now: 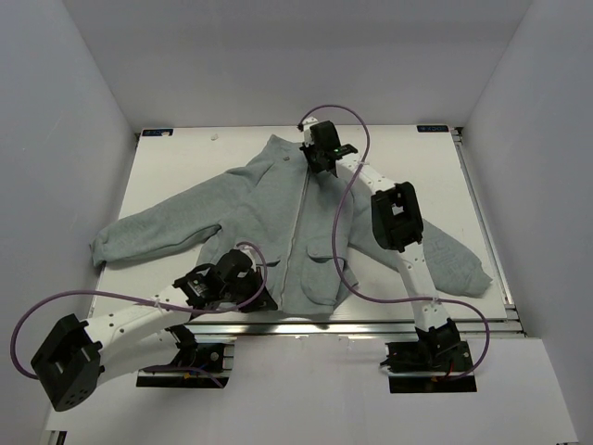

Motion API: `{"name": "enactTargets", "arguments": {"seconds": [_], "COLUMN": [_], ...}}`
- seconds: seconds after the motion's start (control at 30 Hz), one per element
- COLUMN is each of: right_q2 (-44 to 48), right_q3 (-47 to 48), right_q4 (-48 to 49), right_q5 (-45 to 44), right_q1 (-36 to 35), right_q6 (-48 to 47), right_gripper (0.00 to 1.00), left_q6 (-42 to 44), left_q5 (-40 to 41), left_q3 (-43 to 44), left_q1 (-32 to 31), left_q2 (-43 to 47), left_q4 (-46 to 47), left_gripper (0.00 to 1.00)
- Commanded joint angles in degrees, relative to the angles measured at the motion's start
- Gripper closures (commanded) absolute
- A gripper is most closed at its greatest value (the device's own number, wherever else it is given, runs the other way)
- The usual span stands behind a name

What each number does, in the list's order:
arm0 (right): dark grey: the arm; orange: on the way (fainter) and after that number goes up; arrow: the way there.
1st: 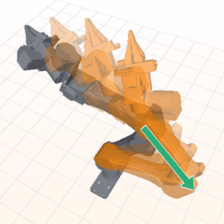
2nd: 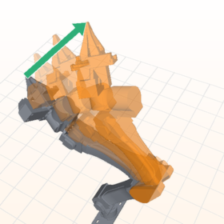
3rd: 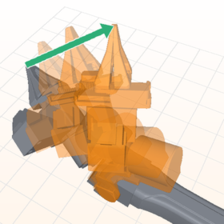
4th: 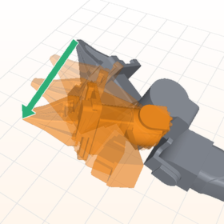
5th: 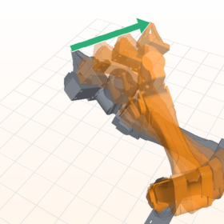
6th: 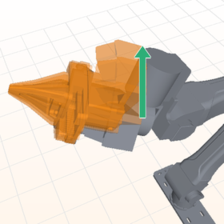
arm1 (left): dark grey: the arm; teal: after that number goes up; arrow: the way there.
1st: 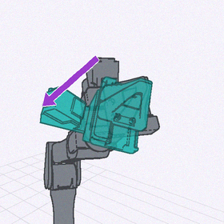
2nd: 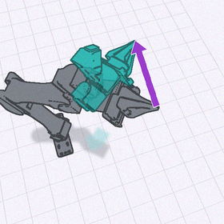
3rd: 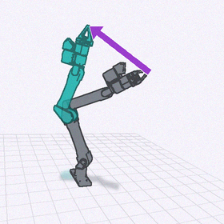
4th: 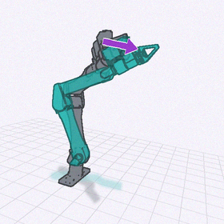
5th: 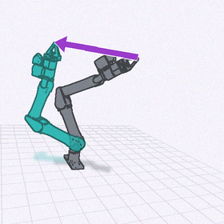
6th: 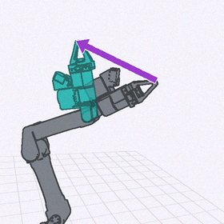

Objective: Zip up the jacket

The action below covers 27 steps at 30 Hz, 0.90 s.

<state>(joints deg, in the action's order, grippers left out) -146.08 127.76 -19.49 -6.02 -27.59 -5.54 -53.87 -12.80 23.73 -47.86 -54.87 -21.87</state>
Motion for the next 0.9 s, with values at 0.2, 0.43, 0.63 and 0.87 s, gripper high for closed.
{"name": "enactTargets", "arguments": {"seconds": [0.2, 0.43, 0.63, 0.87], "right_q2": [-1.48, -0.78, -1.4, -2.91], "right_q3": [5.91, 9.48, 9.96, 11.22], "right_q4": [27.12, 35.59, 39.08, 39.79], "right_q5": [-5.13, -11.27, -15.77, -14.29], "right_q1": [3.95, 3.51, 5.97, 7.56], "right_q6": [-1.58, -2.97, -8.08, -10.45], "right_gripper": [1.0, 1.0, 1.0, 1.0], "left_q6": [2.1, -0.36, -3.87, -10.11], "left_q5": [-8.64, -8.47, -10.31, -11.63], "left_q3": [-0.6, -2.81, -4.65, -6.76], "left_q1": [-1.45, -1.45, -1.45, -1.45], "left_q2": [-4.01, 1.25, 6.08, 16.18], "left_q4": [-5.47, -9.33, -13.19, -24.36], "left_gripper": [1.0, 1.0, 1.0, 1.0]}}
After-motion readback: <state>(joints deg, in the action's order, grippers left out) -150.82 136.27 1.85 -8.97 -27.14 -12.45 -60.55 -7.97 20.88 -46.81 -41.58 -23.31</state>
